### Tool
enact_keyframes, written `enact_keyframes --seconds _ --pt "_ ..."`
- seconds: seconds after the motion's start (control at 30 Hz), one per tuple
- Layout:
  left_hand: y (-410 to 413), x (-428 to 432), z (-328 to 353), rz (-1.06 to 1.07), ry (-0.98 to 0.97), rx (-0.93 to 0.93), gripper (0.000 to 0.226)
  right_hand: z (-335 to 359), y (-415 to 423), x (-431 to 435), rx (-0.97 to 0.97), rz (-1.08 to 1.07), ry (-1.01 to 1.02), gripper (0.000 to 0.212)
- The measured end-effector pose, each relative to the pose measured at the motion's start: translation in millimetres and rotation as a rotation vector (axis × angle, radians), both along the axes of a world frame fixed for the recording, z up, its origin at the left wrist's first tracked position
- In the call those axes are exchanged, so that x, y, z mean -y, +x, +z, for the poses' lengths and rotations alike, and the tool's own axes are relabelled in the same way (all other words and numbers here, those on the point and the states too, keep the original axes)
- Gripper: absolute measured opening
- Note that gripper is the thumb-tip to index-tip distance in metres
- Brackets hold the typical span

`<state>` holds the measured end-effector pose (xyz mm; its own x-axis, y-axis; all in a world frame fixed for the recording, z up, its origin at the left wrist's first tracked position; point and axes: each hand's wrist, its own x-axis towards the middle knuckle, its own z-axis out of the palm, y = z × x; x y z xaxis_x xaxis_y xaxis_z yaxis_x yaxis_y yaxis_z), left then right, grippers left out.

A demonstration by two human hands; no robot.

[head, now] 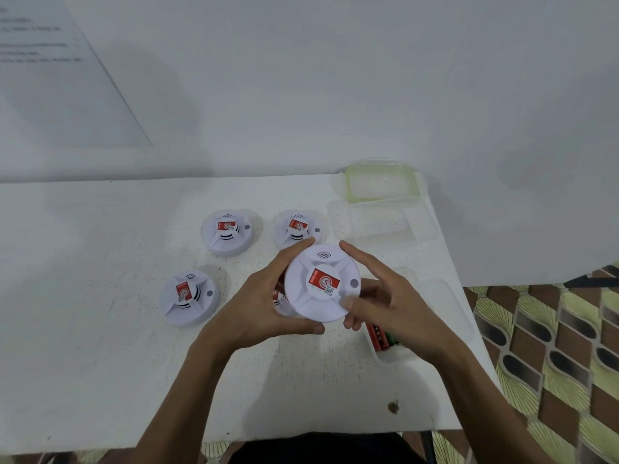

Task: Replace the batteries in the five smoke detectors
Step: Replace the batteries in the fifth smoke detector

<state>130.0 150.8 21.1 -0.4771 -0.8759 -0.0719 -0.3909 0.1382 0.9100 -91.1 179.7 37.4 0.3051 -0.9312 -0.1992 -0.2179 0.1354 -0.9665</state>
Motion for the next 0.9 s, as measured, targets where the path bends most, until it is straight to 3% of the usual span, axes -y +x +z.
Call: enact_keyframes --seconds 0.13,0.43,0.9 --pt "2 1 -4 -0.015 0.01 -0.001 0.097 1 -6 0 -0.08 0.125 -0.017 0.085" --pt "1 1 1 0.011 0.064 0.016 0.085 -3 -7 0 -0.2 0.135 -0.059 0.084" --pt "2 2 -7 -0.023 0.019 0.084 0.097 -12 -8 -3 -0.191 0.112 -0.074 0.084"
